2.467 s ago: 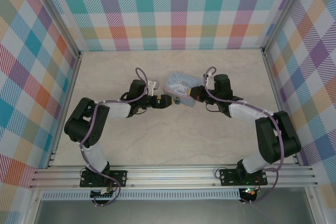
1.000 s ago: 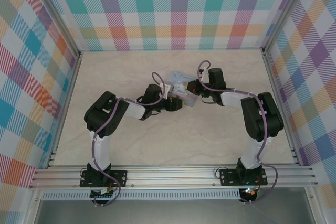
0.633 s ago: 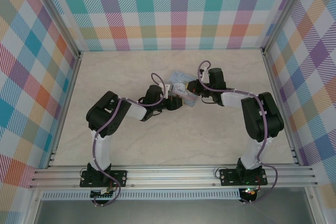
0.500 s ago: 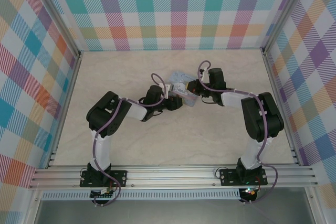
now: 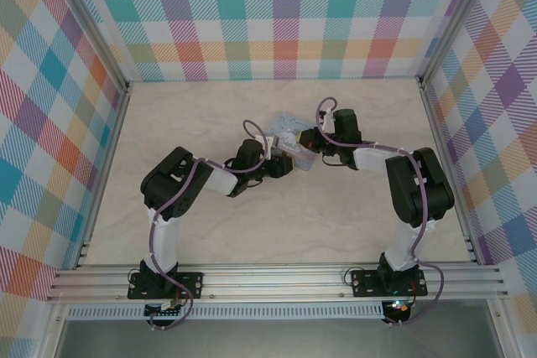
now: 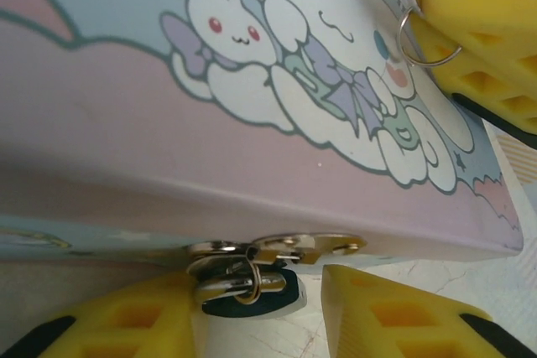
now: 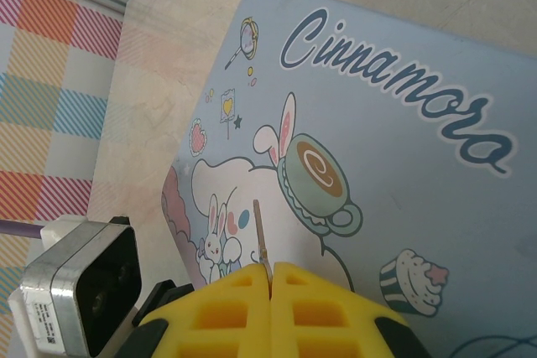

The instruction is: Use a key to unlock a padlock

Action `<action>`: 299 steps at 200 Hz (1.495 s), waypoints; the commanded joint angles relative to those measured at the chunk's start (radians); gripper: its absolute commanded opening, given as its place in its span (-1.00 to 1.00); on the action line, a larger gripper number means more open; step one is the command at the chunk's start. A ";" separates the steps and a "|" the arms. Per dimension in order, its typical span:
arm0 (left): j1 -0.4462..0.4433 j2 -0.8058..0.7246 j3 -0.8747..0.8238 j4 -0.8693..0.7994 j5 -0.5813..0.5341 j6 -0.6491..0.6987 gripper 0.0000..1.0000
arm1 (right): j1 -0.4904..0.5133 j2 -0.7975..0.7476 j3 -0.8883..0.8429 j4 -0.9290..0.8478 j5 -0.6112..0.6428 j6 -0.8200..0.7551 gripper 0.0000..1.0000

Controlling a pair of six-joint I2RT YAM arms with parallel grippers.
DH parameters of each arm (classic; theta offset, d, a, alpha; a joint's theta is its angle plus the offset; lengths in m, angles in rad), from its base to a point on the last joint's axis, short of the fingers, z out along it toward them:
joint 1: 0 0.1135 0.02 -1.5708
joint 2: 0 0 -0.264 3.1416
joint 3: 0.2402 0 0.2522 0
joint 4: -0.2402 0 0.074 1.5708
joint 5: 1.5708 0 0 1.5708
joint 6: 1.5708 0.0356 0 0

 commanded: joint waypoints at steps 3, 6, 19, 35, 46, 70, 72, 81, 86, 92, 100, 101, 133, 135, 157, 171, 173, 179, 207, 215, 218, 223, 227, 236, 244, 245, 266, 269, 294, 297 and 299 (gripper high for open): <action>-0.028 0.028 -0.008 -0.013 0.000 -0.027 -0.28 | 0.011 -0.002 -0.030 -0.051 0.000 -0.013 -0.97; -0.028 0.028 -0.006 -0.013 -0.001 -0.029 -0.29 | 0.013 -0.003 -0.030 -0.051 0.000 -0.013 -0.97; -0.028 0.026 -0.006 -0.017 -0.008 -0.034 -0.33 | 0.013 -0.004 -0.030 -0.050 -0.001 -0.014 -0.97; -0.028 0.024 -0.005 -0.020 -0.012 -0.041 -0.38 | 0.013 -0.008 -0.031 -0.048 -0.003 -0.015 -0.97; -0.027 0.022 -0.003 -0.023 -0.011 -0.044 -0.39 | 0.012 -0.012 -0.031 -0.046 -0.003 -0.018 -0.97; -0.028 0.008 0.000 -0.033 0.001 -0.065 -0.41 | 0.013 -0.039 -0.034 -0.027 -0.005 -0.036 -0.97; -0.028 0.006 0.001 -0.035 0.002 -0.068 -0.41 | 0.012 -0.043 -0.034 -0.026 -0.002 -0.040 -0.97; -0.027 -0.004 0.002 -0.049 0.005 -0.078 -0.42 | 0.012 -0.068 -0.037 -0.025 0.006 -0.060 -0.97; -0.028 -0.010 0.003 -0.057 0.008 -0.084 -0.43 | 0.012 -0.087 -0.040 -0.028 0.015 -0.072 -0.97; -0.028 -0.018 0.003 -0.066 0.010 -0.092 -0.44 | 0.013 -0.109 -0.043 -0.035 0.024 -0.090 -0.97; -0.028 -0.031 0.004 -0.087 0.009 -0.103 -0.44 | 0.014 -0.141 -0.050 -0.047 0.035 -0.117 -0.97; -0.028 -0.034 0.005 -0.089 0.009 -0.104 -0.44 | 0.014 -0.145 -0.051 -0.050 0.037 -0.119 -0.97; -0.028 -0.083 0.028 -0.185 0.026 -0.164 -0.45 | 0.044 -0.300 -0.120 -0.166 0.126 -0.270 -0.97; -0.028 -0.086 0.029 -0.193 0.028 -0.170 -0.45 | 0.048 -0.311 -0.126 -0.174 0.132 -0.279 -0.97; -0.028 -0.112 0.051 -0.256 0.053 -0.225 -0.48 | 0.106 -0.420 -0.212 -0.247 0.225 -0.370 -0.97; -0.028 -0.128 0.060 -0.286 0.069 -0.257 -0.50 | 0.139 -0.493 -0.276 -0.264 0.276 -0.397 -0.97; -0.028 -0.131 0.062 -0.292 0.070 -0.261 -0.50 | 0.142 -0.502 -0.286 -0.266 0.281 -0.398 -0.97; -0.028 -0.137 0.066 -0.309 0.071 -0.276 -0.51 | 0.154 -0.532 -0.315 -0.265 0.301 -0.402 -0.97; -0.028 -0.156 0.082 -0.356 0.091 -0.351 -0.53 | 0.211 -0.632 -0.422 -0.270 0.395 -0.419 -0.97; -0.028 -0.156 0.084 -0.365 0.099 -0.380 -0.54 | 0.226 -0.647 -0.445 -0.267 0.415 -0.423 -0.97; -0.028 -0.156 0.085 -0.365 0.105 -0.390 -0.55 | 0.232 -0.649 -0.454 -0.266 0.422 -0.426 -0.97; -0.028 -0.157 0.087 -0.362 0.113 -0.404 -0.55 | 0.241 -0.651 -0.464 -0.265 0.434 -0.427 -0.97; -0.028 -0.155 0.089 -0.361 0.117 -0.416 -0.55 | 0.248 -0.651 -0.470 -0.262 0.444 -0.430 -0.97; -0.028 -0.155 0.089 -0.361 0.130 -0.442 -0.55 | 0.262 -0.643 -0.480 -0.263 0.460 -0.438 -0.97; -0.028 -0.154 0.091 -0.357 0.139 -0.458 -0.55 | 0.273 -0.630 -0.485 -0.260 0.474 -0.444 -0.97; -0.028 -0.155 0.090 -0.356 0.139 -0.460 -0.55 | 0.274 -0.629 -0.485 -0.259 0.474 -0.444 -0.97; -0.028 -0.161 0.094 -0.366 0.150 -0.482 -0.55 | 0.302 -0.583 -0.482 -0.233 0.503 -0.457 -0.97; -0.028 -0.163 0.095 -0.369 0.150 -0.482 -0.55 | 0.306 -0.575 -0.481 -0.228 0.508 -0.458 -0.97; -0.027 -0.171 0.096 -0.384 0.159 -0.512 -0.56 | 0.333 -0.516 -0.462 -0.192 0.540 -0.466 -0.98; -0.028 -0.169 0.095 -0.380 0.163 -0.517 -0.56 | 0.335 -0.510 -0.460 -0.188 0.543 -0.468 -0.98; -0.028 -0.169 0.095 -0.378 0.165 -0.522 -0.56 | 0.337 -0.506 -0.458 -0.186 0.546 -0.469 -0.98</action>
